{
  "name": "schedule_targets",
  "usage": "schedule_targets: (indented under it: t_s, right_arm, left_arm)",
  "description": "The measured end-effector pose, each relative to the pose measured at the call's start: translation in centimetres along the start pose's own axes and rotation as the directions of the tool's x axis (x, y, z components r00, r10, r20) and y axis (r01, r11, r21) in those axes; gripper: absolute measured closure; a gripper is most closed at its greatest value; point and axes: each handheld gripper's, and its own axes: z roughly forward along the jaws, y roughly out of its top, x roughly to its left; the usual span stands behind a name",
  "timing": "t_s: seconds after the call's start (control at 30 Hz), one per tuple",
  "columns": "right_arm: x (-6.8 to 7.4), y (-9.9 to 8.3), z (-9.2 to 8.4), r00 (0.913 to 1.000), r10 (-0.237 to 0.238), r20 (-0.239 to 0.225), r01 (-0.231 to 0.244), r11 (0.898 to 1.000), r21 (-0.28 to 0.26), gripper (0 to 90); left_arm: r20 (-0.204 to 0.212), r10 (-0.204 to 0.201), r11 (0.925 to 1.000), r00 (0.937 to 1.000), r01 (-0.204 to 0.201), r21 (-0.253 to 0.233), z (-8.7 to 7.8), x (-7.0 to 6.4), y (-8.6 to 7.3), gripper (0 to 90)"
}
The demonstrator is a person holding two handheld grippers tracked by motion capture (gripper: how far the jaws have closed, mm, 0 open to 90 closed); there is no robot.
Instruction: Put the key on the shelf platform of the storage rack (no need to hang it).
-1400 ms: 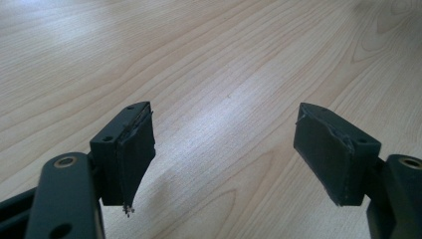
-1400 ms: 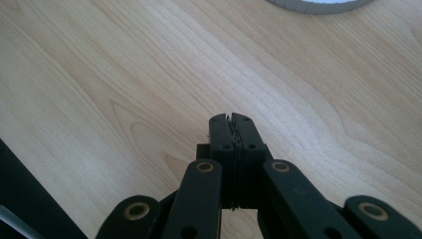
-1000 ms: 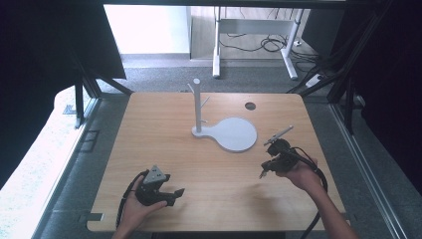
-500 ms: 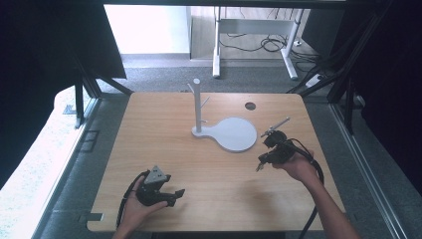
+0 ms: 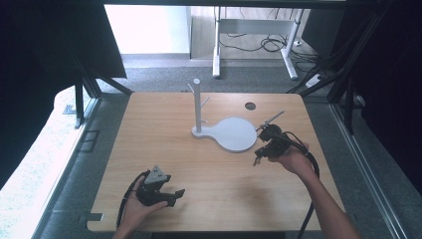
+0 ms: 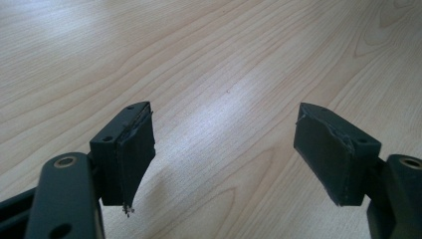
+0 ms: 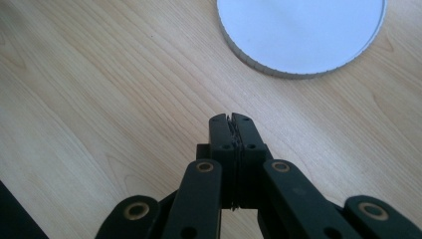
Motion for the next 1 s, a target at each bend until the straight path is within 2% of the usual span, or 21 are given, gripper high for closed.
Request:
schedule_targets:
  t_s: [0.33,1.0]
  right_arm:
    - [0.1,1.2,0.3,0.9999,-0.014,-0.001,0.014,1.000,0.009,89.9]
    - [-0.7,3.1,0.4,1.0000,-0.004,0.006,0.004,1.000,0.022,89.9]
  left_arm:
    - [0.000,-0.005,1.0000,1.0000,0.005,-0.001,0.0,0.1,-0.1,24.3]
    - [0.003,-0.006,1.0000,1.0000,0.006,0.004,0.1,0.1,-0.1,24.1]
